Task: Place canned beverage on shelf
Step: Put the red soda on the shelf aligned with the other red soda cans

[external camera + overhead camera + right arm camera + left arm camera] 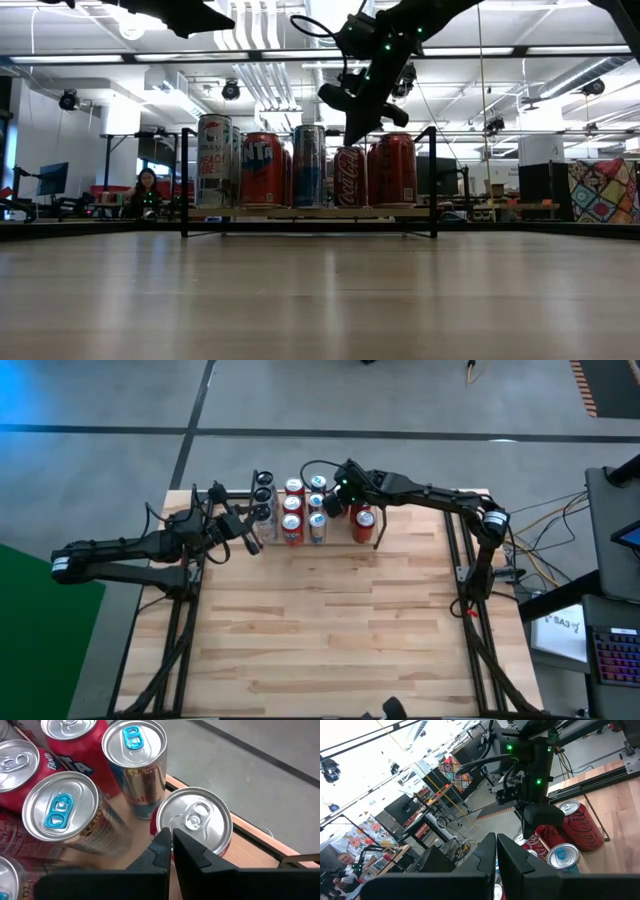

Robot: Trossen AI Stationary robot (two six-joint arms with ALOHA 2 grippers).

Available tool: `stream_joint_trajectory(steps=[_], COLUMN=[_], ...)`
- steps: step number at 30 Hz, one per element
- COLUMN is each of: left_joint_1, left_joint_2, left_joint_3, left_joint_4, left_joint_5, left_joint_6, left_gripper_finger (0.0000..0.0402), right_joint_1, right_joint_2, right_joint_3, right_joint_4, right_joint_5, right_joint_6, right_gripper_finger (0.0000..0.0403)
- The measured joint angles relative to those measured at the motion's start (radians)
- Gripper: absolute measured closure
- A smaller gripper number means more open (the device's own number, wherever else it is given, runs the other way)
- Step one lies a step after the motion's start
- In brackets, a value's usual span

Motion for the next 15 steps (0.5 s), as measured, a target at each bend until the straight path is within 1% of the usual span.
stream_joint_trajectory(steps=[15], left_joint_1=[0.000], left_joint_2=[0.000], left_joint_3=[0.000], left_joint_4=[0.000], left_joint_5=[0.000], left_joint_6=[0.000], left_gripper_finger=[0.0402], right_joint_1=[0.011], right_joint_2=[-0.009], right_joint_3=[0.000], right_joint_4=[-0.031], right_joint_5=[-0.008], right_joint_6=[0.006], right_gripper_finger=[0.0394])
